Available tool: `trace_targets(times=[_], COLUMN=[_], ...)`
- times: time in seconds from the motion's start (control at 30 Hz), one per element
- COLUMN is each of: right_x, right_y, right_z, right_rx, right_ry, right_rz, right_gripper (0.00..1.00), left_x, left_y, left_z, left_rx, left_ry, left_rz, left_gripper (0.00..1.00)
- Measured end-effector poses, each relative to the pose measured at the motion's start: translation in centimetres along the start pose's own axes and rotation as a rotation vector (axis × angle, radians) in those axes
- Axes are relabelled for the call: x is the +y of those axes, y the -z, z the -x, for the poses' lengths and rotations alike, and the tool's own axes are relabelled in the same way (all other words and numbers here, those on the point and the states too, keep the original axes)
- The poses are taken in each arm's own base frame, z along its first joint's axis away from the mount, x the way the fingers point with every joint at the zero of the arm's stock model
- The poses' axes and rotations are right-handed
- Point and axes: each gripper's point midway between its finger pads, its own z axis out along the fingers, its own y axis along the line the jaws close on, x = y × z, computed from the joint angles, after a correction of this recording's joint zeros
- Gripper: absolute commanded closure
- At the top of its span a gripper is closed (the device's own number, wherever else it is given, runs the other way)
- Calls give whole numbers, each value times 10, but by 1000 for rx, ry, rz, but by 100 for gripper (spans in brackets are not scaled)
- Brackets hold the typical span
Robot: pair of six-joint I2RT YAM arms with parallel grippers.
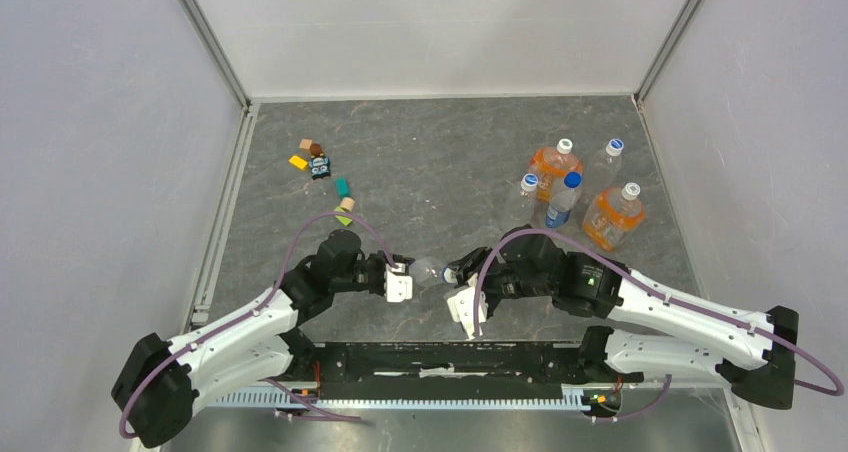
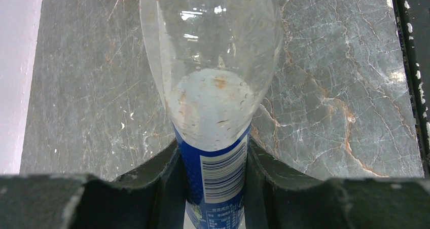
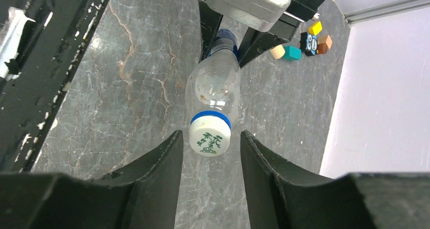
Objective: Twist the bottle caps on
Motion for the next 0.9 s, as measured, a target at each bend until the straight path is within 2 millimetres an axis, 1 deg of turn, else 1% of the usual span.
trace_targets(times=[0.17, 0.47, 0.57, 0.73, 0.9], right_x=[-3, 3, 4, 4, 7], right_y=[-1, -7, -10, -11, -16], right_z=[-3, -7, -8, -11, -19], right_rx=[23, 44, 56, 75, 117], right_ry=[15, 34, 41, 39, -47], right_rz=[-16, 8, 15, 9, 4], right_gripper=[58, 59, 61, 74, 92], left_x=[0, 0, -2, -3, -8], left_y=[0, 0, 0, 0, 1], left_z=[0, -1, -2, -3, -10], left_rx=[0, 4, 10, 13, 41], left_ry=[1, 2, 6, 9, 24], left_rz=[-1, -1, -7, -9, -24], left_gripper=[57, 57, 57, 57, 57])
